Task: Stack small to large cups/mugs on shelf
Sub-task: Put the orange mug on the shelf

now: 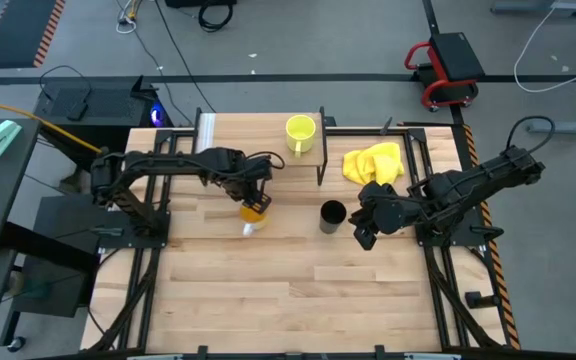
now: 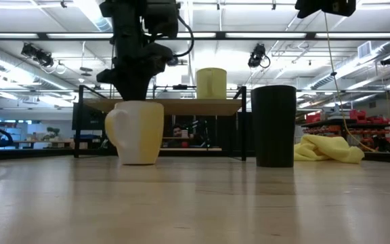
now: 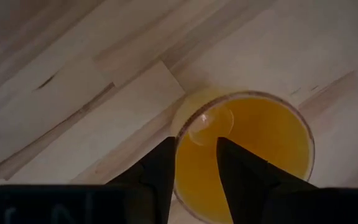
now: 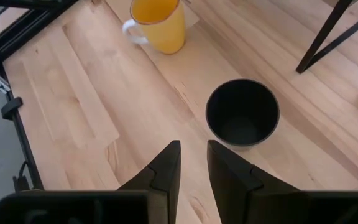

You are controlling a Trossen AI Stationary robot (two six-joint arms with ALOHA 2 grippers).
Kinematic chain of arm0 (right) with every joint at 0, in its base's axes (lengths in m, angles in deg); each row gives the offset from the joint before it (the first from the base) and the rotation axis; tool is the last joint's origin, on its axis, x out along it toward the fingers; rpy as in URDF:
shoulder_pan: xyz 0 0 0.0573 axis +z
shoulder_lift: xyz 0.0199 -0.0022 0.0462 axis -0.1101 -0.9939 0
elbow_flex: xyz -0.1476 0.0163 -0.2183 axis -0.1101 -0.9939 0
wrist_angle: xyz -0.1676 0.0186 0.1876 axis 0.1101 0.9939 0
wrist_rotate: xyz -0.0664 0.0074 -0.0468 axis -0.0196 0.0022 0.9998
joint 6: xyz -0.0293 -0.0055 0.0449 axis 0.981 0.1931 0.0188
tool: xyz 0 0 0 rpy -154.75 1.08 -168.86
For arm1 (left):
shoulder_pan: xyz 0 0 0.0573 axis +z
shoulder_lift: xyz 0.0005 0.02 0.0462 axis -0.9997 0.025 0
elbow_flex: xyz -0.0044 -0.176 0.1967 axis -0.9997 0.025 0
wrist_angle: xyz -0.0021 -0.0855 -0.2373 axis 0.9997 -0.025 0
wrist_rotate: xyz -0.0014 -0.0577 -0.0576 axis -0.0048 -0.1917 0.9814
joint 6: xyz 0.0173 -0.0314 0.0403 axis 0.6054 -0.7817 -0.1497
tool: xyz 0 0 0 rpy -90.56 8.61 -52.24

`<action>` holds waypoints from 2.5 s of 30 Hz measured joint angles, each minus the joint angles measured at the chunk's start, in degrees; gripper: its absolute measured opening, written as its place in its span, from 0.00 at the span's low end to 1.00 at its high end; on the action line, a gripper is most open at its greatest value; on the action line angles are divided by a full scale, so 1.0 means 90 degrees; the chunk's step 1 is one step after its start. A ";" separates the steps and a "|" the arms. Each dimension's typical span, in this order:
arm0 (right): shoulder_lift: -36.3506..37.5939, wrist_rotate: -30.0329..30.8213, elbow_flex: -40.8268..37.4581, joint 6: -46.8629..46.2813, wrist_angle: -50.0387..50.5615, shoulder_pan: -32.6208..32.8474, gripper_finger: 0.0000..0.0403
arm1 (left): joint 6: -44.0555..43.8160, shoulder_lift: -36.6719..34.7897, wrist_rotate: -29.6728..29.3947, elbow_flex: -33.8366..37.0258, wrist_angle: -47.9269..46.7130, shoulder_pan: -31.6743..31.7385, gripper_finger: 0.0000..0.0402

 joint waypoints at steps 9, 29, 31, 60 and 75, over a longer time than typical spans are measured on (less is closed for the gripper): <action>0.0000 0.0016 -0.0002 0.0000 -0.0002 0.0002 0.22 | 0.0002 0.0000 -0.0019 0.0007 0.0007 0.0054 0.31; 0.0002 0.0336 0.0000 0.0022 -0.0002 0.0002 0.22 | 0.0218 -0.0056 0.0272 -0.0535 -0.0435 0.0049 0.28; 0.0001 0.0338 0.0000 -0.0004 -0.0002 0.0002 0.22 | 0.0245 -0.0056 0.0150 -0.0606 -0.0621 0.0061 0.27; -0.0185 0.0551 -0.0001 -0.0571 -0.0037 0.0501 0.22 | 0.0381 0.0448 -0.0024 -0.0608 -0.0916 -0.0123 0.31; -0.0185 0.0682 0.0000 -0.0736 -0.0124 0.0663 0.22 | 0.0308 0.0525 0.0154 -0.0321 -0.0699 -0.0157 0.28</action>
